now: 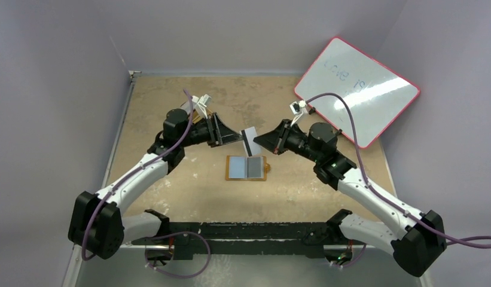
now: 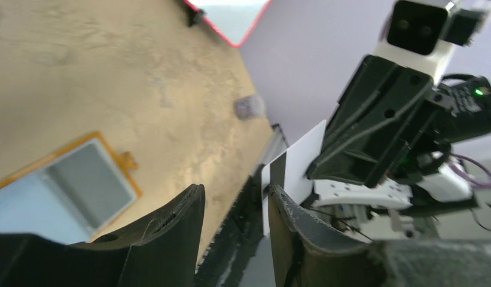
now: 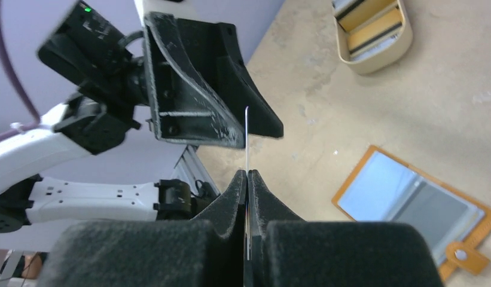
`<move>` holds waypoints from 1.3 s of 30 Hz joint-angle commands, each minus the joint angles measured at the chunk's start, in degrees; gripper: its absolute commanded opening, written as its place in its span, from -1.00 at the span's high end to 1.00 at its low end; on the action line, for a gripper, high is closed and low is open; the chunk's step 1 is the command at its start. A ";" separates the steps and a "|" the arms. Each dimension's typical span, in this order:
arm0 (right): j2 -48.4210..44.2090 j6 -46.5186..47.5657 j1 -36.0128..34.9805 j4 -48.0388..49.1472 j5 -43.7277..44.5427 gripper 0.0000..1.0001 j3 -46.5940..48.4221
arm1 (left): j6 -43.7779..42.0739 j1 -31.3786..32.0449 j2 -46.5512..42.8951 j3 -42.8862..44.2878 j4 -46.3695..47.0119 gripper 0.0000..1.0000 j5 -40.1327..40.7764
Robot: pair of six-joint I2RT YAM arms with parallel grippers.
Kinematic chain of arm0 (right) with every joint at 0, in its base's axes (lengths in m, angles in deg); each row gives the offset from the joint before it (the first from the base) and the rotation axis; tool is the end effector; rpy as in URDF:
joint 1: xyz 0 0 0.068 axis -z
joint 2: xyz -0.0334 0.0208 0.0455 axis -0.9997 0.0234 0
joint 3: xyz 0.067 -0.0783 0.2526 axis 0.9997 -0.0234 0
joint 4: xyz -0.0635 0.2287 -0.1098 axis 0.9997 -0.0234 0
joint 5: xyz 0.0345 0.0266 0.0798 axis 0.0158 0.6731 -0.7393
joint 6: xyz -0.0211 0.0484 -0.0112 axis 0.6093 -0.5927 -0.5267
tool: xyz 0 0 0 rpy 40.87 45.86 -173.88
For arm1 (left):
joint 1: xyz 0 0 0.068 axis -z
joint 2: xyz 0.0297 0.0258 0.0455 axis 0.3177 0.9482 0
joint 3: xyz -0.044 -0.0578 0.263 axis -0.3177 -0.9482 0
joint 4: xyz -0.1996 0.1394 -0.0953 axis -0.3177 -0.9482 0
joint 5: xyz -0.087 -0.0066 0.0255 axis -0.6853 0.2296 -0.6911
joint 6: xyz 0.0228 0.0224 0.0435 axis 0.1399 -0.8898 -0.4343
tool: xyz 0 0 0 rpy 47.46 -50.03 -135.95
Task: Put the credit cards into the card holder
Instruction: Pick up the credit card from the storage box, then insert the credit card into the card holder.
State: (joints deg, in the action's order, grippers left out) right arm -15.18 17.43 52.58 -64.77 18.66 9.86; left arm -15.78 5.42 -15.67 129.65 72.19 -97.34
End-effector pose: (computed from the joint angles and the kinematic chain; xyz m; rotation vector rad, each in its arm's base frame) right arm 0.1864 0.1509 0.3388 -0.1820 1.6890 1.3544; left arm 0.2376 -0.1328 0.2907 0.1150 1.9941 -1.6257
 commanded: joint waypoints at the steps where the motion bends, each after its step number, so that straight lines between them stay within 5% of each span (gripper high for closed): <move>1: -0.19 -0.16 0.09 1.21 2.68 1.00 -2.94 | -11.06 -0.04 -2.68 1.94 -15.21 0.13 13.74; 7: 6.10 -1.71 0.13 3.17 6.43 1.00 -7.43 | -12.60 0.05 -1.01 -1.67 -22.46 0.19 26.38; 17: 22.35 -4.00 0.13 9.59 8.81 1.00 -8.80 | -11.79 4.64 7.97 -5.53 -22.32 0.34 35.31; 39: 31.19 -8.57 0.12 17.51 9.15 1.00 -13.29 | -7.98 7.86 12.25 -13.07 -12.93 0.72 34.47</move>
State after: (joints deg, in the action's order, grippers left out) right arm 15.51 10.50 52.67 -51.94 27.49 -2.42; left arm -25.09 12.74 -3.12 117.85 55.21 -62.50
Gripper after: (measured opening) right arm 0.005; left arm 0.149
